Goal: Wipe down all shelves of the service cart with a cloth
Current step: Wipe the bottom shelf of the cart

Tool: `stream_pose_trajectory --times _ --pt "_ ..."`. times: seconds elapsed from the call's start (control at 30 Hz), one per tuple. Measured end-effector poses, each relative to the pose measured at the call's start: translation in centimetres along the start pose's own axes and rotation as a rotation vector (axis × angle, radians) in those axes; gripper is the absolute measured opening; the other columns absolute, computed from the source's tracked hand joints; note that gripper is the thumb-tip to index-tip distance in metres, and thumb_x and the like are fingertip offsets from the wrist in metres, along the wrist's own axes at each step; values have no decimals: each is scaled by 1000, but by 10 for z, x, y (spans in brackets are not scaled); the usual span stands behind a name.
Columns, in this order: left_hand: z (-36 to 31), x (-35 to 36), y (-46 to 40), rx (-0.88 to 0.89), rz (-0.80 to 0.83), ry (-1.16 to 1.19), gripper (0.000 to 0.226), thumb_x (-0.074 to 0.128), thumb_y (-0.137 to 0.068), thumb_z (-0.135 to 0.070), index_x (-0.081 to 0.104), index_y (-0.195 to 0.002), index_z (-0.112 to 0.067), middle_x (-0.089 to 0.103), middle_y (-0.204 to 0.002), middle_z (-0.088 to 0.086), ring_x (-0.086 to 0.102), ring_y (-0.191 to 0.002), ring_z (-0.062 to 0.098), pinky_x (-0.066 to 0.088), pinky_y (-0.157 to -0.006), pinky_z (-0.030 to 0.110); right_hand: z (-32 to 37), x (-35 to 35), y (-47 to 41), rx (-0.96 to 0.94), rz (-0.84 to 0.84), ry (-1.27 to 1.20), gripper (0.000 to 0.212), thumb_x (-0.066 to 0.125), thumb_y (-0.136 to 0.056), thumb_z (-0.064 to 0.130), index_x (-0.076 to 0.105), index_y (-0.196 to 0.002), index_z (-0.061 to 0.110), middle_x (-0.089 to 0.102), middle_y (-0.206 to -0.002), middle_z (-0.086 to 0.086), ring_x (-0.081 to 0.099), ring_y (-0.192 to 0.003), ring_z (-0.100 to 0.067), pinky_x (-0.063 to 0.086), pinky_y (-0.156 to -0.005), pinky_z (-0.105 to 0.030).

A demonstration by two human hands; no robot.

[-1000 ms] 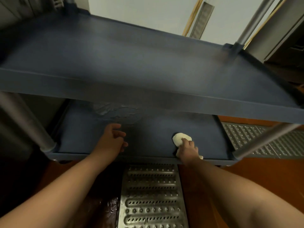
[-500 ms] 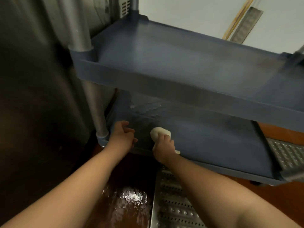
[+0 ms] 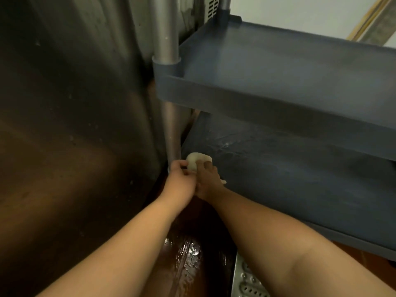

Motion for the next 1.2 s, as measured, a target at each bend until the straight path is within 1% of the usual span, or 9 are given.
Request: stream_pose_trajectory --times 0.13,0.23,0.43,0.53,0.63,0.7,0.9,1.07,1.2 --pt "-6 20 8 22 5 -8 33 45 -93 -2 40 -116 -26 57 -105 4 64 -79 20 48 -50 22 -26 -12 13 54 -71 -67 73 65 -90 31 27 -149 12 32 -147 -17 38 -128 -35 37 -107 -47" --pt "-4 47 12 13 24 -68 33 44 -95 -4 38 -118 -26 57 -102 1 64 -76 18 51 -57 27 -67 -24 35 114 -130 -55 76 66 -91 32 25 -152 12 33 -147 -16 40 -126 -33 38 -106 -44" --pt "3 134 19 36 113 -181 34 45 -94 -6 37 -124 -21 57 -104 2 64 -76 20 53 -65 34 -193 -65 106 217 -196 -28 72 61 -93 19 22 -153 13 38 -141 -14 44 -120 -31 42 -101 -43" --pt "7 195 28 39 192 -185 35 44 -94 -5 37 -123 -22 56 -100 0 63 -75 19 51 -60 31 -267 -88 144 316 -197 -56 66 60 -94 18 27 -151 17 39 -139 -12 44 -120 -30 44 -101 -44" --pt "15 265 42 41 294 -174 35 43 -94 -2 37 -124 -19 55 -100 1 62 -75 18 51 -64 31 -346 -112 185 439 -206 -40 58 60 -94 21 34 -146 20 40 -138 -10 44 -121 -29 44 -103 -43" --pt "18 291 48 58 345 -187 35 43 -95 -2 37 -126 -17 55 -102 4 62 -77 20 52 -66 33 -382 -122 204 507 -209 -25 60 60 -95 24 32 -148 19 39 -138 -12 43 -123 -31 42 -105 -44" --pt "40 361 64 57 386 -171 40 41 -94 2 37 -131 -10 53 -97 4 60 -72 20 49 -59 30 -502 -162 272 748 -284 -113 60 59 -93 34 33 -145 17 36 -137 -18 36 -129 -44 37 -108 -53" --pt "57 365 60 5 343 -171 43 38 -93 7 37 -132 -11 53 -95 4 57 -67 20 47 -59 32 -543 -177 287 878 -324 -84 54 49 -87 32 43 -135 10 42 -136 -21 39 -123 -45 36 -104 -49" --pt "58 363 54 2 330 -179 42 38 -93 7 37 -130 -12 52 -106 10 57 -68 20 46 -59 32 -530 -190 278 828 -393 69 57 56 -86 26 42 -139 8 36 -143 -19 36 -129 -42 36 -106 -50"
Point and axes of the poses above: each hand's wrist, its own y-axis away from the middle knuckle, its own x-axis out of the palm, z = x × y, the point moved 9 cm from there along -y, towards the middle knuckle
